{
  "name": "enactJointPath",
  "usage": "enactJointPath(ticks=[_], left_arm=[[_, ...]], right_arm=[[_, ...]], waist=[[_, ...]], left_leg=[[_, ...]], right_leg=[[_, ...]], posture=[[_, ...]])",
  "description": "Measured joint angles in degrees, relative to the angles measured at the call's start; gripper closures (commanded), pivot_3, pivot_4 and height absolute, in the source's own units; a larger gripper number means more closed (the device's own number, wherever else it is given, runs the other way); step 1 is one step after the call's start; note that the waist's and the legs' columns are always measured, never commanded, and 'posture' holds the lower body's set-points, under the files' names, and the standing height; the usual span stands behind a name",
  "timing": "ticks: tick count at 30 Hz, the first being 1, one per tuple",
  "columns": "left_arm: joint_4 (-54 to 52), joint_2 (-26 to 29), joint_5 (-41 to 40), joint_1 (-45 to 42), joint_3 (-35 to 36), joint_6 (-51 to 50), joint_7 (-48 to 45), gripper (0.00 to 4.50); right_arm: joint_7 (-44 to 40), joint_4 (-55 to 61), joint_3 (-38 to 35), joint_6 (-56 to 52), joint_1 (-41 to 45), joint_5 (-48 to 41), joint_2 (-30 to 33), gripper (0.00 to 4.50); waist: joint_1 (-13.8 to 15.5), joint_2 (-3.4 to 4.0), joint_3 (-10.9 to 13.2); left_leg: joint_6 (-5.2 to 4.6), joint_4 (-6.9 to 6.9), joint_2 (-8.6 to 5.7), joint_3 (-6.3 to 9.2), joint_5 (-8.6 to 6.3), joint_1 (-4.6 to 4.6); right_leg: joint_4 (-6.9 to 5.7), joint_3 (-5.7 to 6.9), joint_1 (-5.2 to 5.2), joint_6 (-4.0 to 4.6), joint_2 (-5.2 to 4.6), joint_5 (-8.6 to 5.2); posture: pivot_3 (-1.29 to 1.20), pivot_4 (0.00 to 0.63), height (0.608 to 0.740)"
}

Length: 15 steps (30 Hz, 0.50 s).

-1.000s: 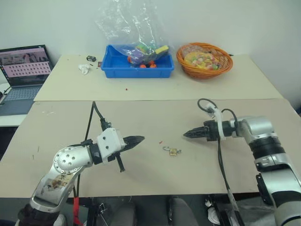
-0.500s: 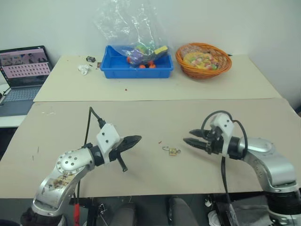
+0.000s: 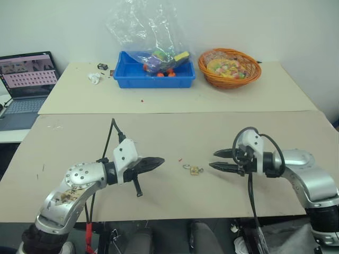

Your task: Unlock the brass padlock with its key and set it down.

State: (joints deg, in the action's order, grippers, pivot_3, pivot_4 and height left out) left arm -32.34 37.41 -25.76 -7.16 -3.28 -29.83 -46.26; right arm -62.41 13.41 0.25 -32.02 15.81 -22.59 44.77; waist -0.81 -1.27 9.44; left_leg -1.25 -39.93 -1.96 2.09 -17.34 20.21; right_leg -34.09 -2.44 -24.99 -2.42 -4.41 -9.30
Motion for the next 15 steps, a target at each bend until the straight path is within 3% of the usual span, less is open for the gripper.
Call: enactJointPath(ticks=[5, 8, 15], left_arm=[[5.17, -5.45, 2.52, -0.44, 1.36, -1.43, 8.32, 4.5], [8.21, -13.79, 1.94, -3.27, 7.28, -4.53, 19.12, 4.5], [14.63, -21.09, 7.73, -7.6, 14.32, -4.79, 36.67, 4.5]], right_arm=[[2.88, -2.16, 0.13, -0.09, 1.63, 0.16, -1.26, 2.02], [8.8, -6.25, -1.05, -0.31, 3.02, 1.49, -4.0, 2.02], [21.51, -8.99, -5.73, -2.44, 5.38, 1.89, -8.88, 2.02]], waist=[[-0.03, -0.01, 0.0], [0.14, -0.05, 0.03], [0.17, -0.05, 0.02]], left_leg=[[0.01, -0.01, 0.0, 0.01, 0.0, -0.02], [0.02, -0.1, -0.02, 0.1, 0.01, 0.01], [0.03, 0.02, -0.08, 0.14, 0.01, 0.04]], right_leg=[[-0.02, 0.0, 0.0, 0.03, 0.0, 0.02], [-0.03, 0.02, 0.0, 0.06, -0.02, 0.07], [-0.03, -0.01, -0.07, 0.07, -0.05, 0.11]], posture=[[0.0, 0.15, 0.735], [0.0, 0.15, 0.735], [0.0, 0.15, 0.735]])
